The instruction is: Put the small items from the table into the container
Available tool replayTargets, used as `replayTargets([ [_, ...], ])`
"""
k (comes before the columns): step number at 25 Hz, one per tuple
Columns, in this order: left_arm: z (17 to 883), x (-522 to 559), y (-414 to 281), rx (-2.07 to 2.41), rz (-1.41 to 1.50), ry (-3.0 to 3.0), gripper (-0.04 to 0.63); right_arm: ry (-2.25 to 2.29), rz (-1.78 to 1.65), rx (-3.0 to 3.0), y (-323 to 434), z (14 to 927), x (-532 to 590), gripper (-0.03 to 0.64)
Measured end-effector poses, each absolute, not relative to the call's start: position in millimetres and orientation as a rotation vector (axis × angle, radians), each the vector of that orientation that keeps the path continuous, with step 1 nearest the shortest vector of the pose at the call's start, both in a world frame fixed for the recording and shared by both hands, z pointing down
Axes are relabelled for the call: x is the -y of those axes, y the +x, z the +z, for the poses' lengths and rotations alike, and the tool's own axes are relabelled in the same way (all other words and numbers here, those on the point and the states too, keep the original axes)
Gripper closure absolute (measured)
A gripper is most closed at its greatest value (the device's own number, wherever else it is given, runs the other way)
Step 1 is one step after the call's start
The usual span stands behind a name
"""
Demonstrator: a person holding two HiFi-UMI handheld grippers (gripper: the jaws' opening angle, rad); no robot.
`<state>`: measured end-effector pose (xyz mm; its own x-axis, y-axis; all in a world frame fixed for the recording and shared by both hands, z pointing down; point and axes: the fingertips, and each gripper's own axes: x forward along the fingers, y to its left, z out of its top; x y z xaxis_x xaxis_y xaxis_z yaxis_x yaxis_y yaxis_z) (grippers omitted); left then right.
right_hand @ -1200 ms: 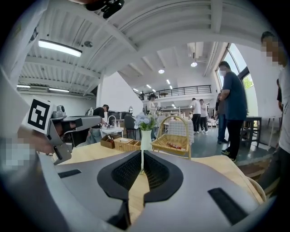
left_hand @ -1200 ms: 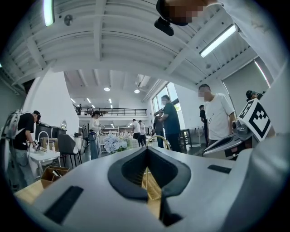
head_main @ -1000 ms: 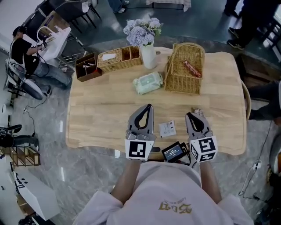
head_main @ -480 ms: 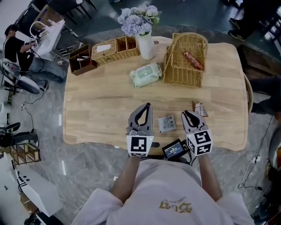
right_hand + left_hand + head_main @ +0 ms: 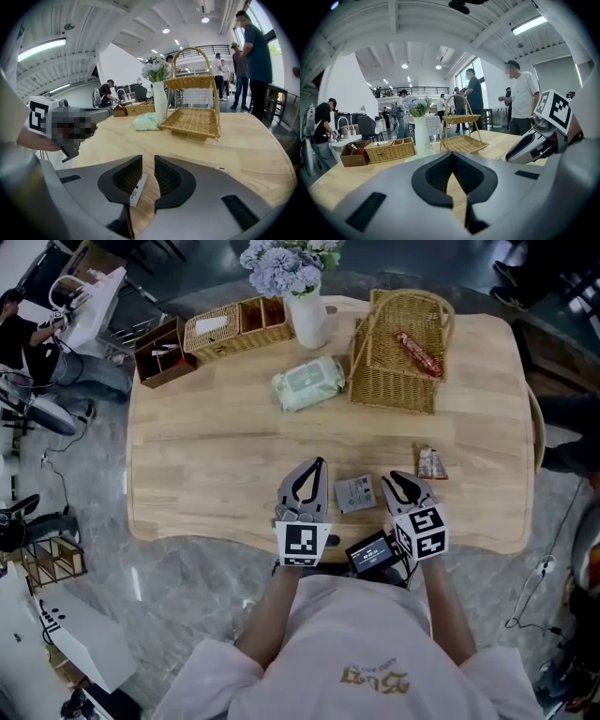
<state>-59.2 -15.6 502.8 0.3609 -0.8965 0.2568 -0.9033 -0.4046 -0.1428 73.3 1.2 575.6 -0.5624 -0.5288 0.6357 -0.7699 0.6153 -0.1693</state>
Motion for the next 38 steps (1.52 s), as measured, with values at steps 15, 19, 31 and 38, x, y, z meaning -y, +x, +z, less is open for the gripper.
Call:
replayTargets([
  [15,585.8,-8.7,-58.3,1.572,0.641,2.481,0.603,0.854,0.685,2.194,53.4,625.9,-12.9,0.469],
  [19,600.5,-14.1,-52.3,1.521,0.652,2.478,0.603,0.831,0.704,2.163,49.7,638.4,-15.2,0.469],
  [31,624.3,-14.6,-48.8,1.469,0.643,2.437,0.603,0.740,0.733,2.077,36.5,671.1,-14.2,0.445],
  [38,626.7,-11.7,-53.7,1.461,0.640,2.417,0.603,0.687,0.687,2.006,32.8,678.7,-13.5,0.450],
])
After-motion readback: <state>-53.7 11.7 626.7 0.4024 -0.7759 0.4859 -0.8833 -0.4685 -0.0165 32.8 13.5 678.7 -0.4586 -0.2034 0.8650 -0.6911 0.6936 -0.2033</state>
